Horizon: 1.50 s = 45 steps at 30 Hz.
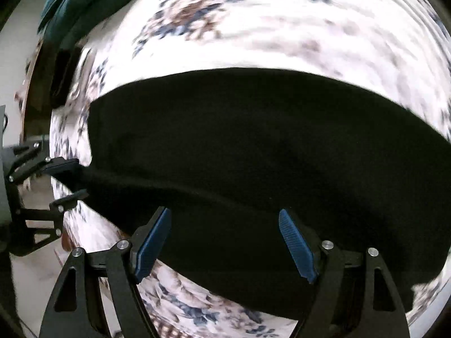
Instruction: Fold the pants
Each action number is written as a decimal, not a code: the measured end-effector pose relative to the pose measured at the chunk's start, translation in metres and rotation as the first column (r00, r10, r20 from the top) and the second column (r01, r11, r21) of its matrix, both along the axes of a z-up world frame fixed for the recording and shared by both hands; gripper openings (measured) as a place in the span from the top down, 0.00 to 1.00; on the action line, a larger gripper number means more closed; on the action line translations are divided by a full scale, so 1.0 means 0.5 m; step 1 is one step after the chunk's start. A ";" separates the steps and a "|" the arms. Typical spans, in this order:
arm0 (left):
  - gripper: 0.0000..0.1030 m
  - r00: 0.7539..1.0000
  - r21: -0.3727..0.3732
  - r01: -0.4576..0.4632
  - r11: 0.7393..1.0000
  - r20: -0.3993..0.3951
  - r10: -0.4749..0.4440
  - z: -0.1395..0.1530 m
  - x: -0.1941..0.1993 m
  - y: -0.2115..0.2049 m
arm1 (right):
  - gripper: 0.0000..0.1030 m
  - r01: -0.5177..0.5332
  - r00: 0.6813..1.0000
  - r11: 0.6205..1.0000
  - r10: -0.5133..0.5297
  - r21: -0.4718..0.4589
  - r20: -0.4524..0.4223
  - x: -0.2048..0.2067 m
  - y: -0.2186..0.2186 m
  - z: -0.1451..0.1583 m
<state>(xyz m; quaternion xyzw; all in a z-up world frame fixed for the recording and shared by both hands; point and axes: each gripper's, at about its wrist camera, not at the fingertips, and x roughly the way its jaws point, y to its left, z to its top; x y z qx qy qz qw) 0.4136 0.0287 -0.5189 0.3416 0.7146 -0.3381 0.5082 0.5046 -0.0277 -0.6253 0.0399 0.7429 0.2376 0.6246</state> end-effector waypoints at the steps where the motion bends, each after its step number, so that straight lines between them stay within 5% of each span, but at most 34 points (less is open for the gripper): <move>1: 0.51 0.999 0.019 0.005 1.000 -0.036 -0.004 -0.019 0.001 0.001 | 0.21 -0.017 1.000 1.000 0.017 0.003 -0.023 -0.003 0.002 -0.007; 3: 0.51 0.995 0.068 0.018 0.997 -0.103 -0.010 -0.066 0.005 0.004 | 0.21 -0.052 0.997 0.999 0.051 -0.013 -0.061 -0.013 0.006 -0.027; 8: 0.53 0.995 0.110 -0.022 0.994 -0.094 0.033 -0.129 0.018 0.010 | 0.21 -0.157 0.980 0.986 0.150 -0.048 -0.130 -0.033 0.012 -0.082; 11: 0.75 1.000 0.123 0.022 0.992 -0.025 -0.020 -0.143 -0.005 0.004 | 0.21 -0.248 0.961 0.963 0.231 -0.102 -0.152 -0.046 0.020 -0.118; 14: 0.87 0.994 0.129 0.073 0.989 0.074 -0.083 -0.142 -0.038 -0.011 | 0.21 -0.322 0.940 0.938 0.300 -0.131 -0.163 -0.054 0.035 -0.149; 22: 0.89 0.970 0.106 0.095 0.990 0.215 -0.116 -0.125 -0.087 -0.021 | 0.22 -0.451 0.890 0.872 0.427 -0.190 -0.158 -0.091 0.073 -0.183; 23: 0.89 0.970 0.097 0.081 0.992 0.222 -0.101 -0.117 -0.086 -0.019 | 0.32 -0.458 0.888 0.868 0.435 -0.191 -0.150 -0.094 0.083 -0.183; 24: 0.89 0.965 0.084 0.074 0.994 0.247 -0.092 -0.107 -0.086 -0.018 | 0.60 -0.466 0.884 0.861 0.447 -0.204 -0.134 -0.099 0.087 -0.180; 26: 0.89 0.962 0.076 0.066 0.995 0.261 -0.084 -0.095 -0.084 -0.018 | 0.93 -0.473 0.880 0.847 0.464 -0.243 -0.098 -0.113 0.086 -0.170; 28: 0.89 0.957 0.074 0.069 0.995 0.278 -0.087 -0.085 -0.087 -0.020 | 0.97 -0.480 0.874 0.842 0.483 -0.246 -0.055 -0.132 0.091 -0.155; 36: 0.89 0.920 0.038 0.053 0.998 0.386 -0.063 0.009 -0.053 -0.031 | 0.99 -0.394 0.873 0.876 0.451 -0.278 0.185 -0.167 0.101 -0.027; 41: 0.80 0.910 0.002 -0.075 0.997 0.410 0.068 -0.015 0.103 -0.042 | 0.99 -0.213 0.893 0.921 0.318 -0.325 0.318 -0.050 0.043 0.044; 42: 0.79 0.926 0.012 -0.115 0.993 0.363 0.103 -0.038 0.129 -0.042 | 0.99 -0.168 0.938 0.939 0.246 -0.300 0.244 -0.015 0.022 0.016; 45: 0.74 0.936 -0.034 -0.295 0.955 0.192 0.296 -0.061 0.163 -0.015 | 0.98 -0.056 0.972 0.957 0.117 -0.285 0.204 0.048 -0.044 -0.006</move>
